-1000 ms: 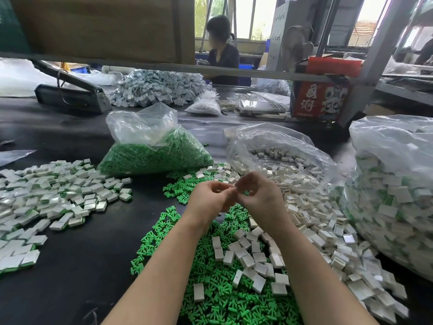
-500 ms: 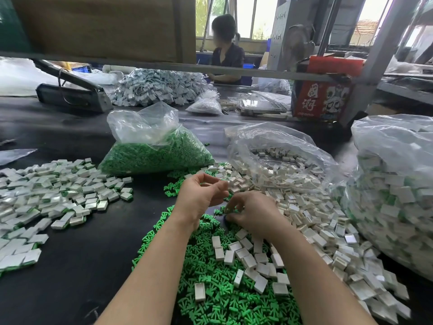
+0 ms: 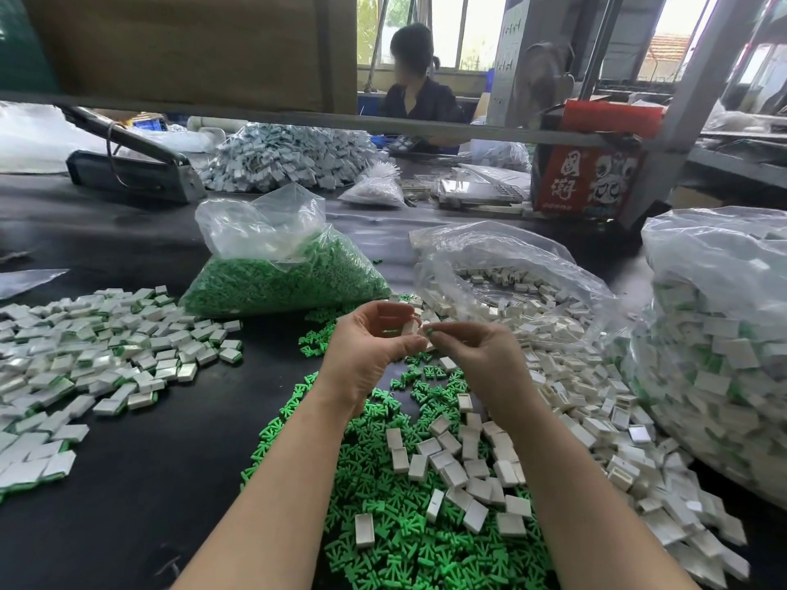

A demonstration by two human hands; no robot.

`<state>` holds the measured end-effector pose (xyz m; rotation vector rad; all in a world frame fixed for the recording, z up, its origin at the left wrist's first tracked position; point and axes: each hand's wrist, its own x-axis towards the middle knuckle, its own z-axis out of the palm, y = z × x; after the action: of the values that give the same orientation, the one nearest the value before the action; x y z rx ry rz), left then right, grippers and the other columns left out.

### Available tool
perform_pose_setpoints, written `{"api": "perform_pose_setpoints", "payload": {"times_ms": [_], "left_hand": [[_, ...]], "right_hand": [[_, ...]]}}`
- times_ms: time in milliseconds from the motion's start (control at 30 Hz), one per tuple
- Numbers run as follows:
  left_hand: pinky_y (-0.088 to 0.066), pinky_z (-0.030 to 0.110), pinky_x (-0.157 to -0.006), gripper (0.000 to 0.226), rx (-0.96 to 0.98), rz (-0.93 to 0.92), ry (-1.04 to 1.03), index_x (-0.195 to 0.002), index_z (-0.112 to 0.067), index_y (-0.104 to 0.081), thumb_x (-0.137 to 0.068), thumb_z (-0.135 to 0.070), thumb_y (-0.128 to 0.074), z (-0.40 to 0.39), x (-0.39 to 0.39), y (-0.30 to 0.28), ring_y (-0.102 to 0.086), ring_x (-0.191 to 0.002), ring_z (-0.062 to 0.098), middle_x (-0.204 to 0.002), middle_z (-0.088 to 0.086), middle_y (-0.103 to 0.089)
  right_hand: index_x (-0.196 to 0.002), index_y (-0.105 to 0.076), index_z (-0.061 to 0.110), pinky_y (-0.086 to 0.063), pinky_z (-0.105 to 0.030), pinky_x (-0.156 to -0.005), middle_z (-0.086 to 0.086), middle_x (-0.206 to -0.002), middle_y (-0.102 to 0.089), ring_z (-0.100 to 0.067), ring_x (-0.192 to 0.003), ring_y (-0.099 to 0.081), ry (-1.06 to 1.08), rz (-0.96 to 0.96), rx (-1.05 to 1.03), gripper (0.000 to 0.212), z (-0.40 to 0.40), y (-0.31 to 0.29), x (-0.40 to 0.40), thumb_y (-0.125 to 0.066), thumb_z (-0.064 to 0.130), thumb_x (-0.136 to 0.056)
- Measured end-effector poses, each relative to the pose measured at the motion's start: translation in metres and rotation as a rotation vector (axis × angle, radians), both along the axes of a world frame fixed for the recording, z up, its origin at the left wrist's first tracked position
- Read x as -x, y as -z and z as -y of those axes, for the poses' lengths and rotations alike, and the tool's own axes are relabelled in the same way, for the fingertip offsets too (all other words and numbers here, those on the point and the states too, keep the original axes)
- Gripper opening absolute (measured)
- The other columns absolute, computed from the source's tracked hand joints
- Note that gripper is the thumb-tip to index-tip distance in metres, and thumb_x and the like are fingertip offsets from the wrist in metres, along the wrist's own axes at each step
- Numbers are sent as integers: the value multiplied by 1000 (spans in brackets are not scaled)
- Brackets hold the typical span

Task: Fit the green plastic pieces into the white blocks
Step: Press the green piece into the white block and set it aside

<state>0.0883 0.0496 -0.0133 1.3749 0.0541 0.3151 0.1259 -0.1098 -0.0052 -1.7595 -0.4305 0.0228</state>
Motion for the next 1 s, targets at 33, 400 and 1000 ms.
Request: {"api": "perform_pose_setpoints", "payload": {"times_ms": [33,400,1000], "left_hand": [[-55,22,-72,41,4,7,6,-92,-16,-74,-53,-13,-86,0,0,0,-72,-87,16,-93,5,-76],[-55,22,-61,40,238,-48,19,-107,-7,-68,-73,-27,-75,3,3,-4,-70,-67,14,-88,11,-76],[-58,22,-68,23,623,-24,188,-109,4,-65,-88,6,-56,-5,1,-2,-73,-94,27,-110,24,-70]], "right_hand": [[-98,-74,4,-57,-28,-71,-9,-86,-75,-19,-77,-72,-9,-20,-92,14,1,-2,1,-70,3,-85],[-93,-71,8,-46,-29,-63,-12,-83,-73,-17,-67,-58,-108,-223,-421,20,5,-8,2,-70,18,-76],[-100,-73,4,-37,-21,-58,-10,-78,-64,-11,-60,-42,-120,-182,-437,17,1,-12,6,-63,-2,-87]]}}
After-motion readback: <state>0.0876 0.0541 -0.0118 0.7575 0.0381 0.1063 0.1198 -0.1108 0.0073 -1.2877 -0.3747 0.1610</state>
